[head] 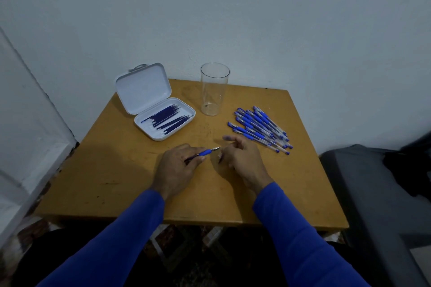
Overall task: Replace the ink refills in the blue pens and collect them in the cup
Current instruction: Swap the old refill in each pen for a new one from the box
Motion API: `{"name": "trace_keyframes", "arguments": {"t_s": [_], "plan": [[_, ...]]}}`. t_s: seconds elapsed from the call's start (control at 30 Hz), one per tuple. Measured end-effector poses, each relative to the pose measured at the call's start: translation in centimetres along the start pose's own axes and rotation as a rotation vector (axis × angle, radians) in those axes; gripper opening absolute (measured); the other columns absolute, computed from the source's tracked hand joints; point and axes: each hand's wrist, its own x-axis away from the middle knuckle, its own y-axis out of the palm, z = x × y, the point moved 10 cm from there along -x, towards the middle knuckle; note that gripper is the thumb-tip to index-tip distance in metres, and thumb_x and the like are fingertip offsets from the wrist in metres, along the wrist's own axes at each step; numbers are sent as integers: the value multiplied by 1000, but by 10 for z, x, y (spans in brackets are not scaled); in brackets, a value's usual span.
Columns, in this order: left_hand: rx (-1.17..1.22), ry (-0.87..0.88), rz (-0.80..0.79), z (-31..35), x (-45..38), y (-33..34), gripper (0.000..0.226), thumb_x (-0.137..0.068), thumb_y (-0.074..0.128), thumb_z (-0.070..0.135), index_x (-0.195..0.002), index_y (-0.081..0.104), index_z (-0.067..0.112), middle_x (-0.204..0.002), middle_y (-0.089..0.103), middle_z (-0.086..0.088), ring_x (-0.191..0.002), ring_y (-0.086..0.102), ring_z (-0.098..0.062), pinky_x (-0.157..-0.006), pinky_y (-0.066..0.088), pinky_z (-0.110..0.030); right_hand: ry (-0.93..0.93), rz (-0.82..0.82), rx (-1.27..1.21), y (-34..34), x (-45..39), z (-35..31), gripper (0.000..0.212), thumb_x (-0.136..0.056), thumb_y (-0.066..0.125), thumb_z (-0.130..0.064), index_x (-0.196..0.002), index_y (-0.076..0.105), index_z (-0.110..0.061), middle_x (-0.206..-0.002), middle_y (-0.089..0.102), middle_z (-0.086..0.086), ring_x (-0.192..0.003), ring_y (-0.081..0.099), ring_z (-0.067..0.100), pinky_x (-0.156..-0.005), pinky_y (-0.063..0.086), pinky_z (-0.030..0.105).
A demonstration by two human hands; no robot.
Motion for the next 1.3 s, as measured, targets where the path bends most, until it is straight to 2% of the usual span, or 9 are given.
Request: {"name": "trace_keyframes", "arguments": {"t_s": [0.13, 0.2, 0.37, 0.47, 0.6, 0.8, 1.0, 1.2, 1.3], "plan": [[11, 5, 7, 0, 1, 0, 28, -94, 70, 22, -122, 73, 20, -84, 61, 21, -83, 59, 1, -67, 42, -7, -31, 86, 382, -7, -7, -2, 36, -101, 57, -13, -136, 61, -19, -128, 62, -2, -111, 56, 11, -87, 48, 20], [8, -1, 7, -2, 1, 0, 29, -94, 70, 23, -122, 73, 21, -82, 61, 20, -81, 59, -1, -66, 42, -8, -55, 76, 479, 0, -9, -2, 37, -101, 59, -19, -138, 60, -15, -134, 62, 2, -119, 57, 15, -97, 48, 26], [17, -3, 2, -2, 0, 1, 29, -94, 69, 25, -124, 72, 21, -87, 64, 17, -81, 60, -2, -68, 43, -10, -52, 62, 590, 12, -11, 2, 27, -97, 66, -36, -118, 69, -21, -116, 66, 3, -99, 61, 12, -90, 55, 32], [16, 0, 1, -1, 0, 1, 29, -94, 69, 25, -123, 72, 22, -87, 65, 15, -80, 60, -4, -68, 46, -15, -13, 46, 512, 9, -11, 4, 29, -92, 74, -31, -117, 65, -20, -110, 64, -2, -98, 60, 11, -81, 52, 25], [30, 0, 9, -2, 0, 1, 28, -94, 70, 24, -122, 73, 23, -85, 64, 17, -81, 60, -5, -66, 43, -10, 47, 71, 147, -3, -2, 8, 18, -93, 73, -16, -104, 59, -21, -92, 69, 2, -71, 64, 7, -54, 49, 18], [27, -14, -1, -4, 0, 3, 28, -94, 70, 26, -122, 72, 23, -86, 64, 16, -79, 59, -4, -67, 43, -13, 138, 96, -467, -5, 7, 14, 23, -97, 64, -7, -117, 53, -3, -94, 75, 16, -70, 70, 22, -50, 55, 29], [17, -10, -9, -3, 0, 2, 29, -95, 68, 28, -123, 72, 24, -86, 62, 19, -82, 60, -3, -66, 42, -10, 80, 41, -520, 4, 10, 10, 26, -97, 65, -10, -119, 53, -4, -96, 76, 18, -79, 74, 26, -53, 59, 29], [34, -1, 7, 0, 0, 0, 27, -94, 70, 23, -121, 73, 24, -82, 61, 19, -81, 59, -3, -65, 41, -7, 35, 83, -511, -1, 9, 10, 22, -98, 64, -10, -116, 52, -5, -94, 75, 20, -86, 76, 35, -56, 62, 34], [12, -1, -8, -1, 0, 2, 29, -94, 70, 24, -123, 72, 24, -85, 62, 19, -83, 59, -3, -67, 43, -9, 23, 45, -494, 4, 12, 7, 24, -97, 65, -8, -116, 52, -4, -93, 76, 20, -84, 76, 33, -56, 62, 33]]}}
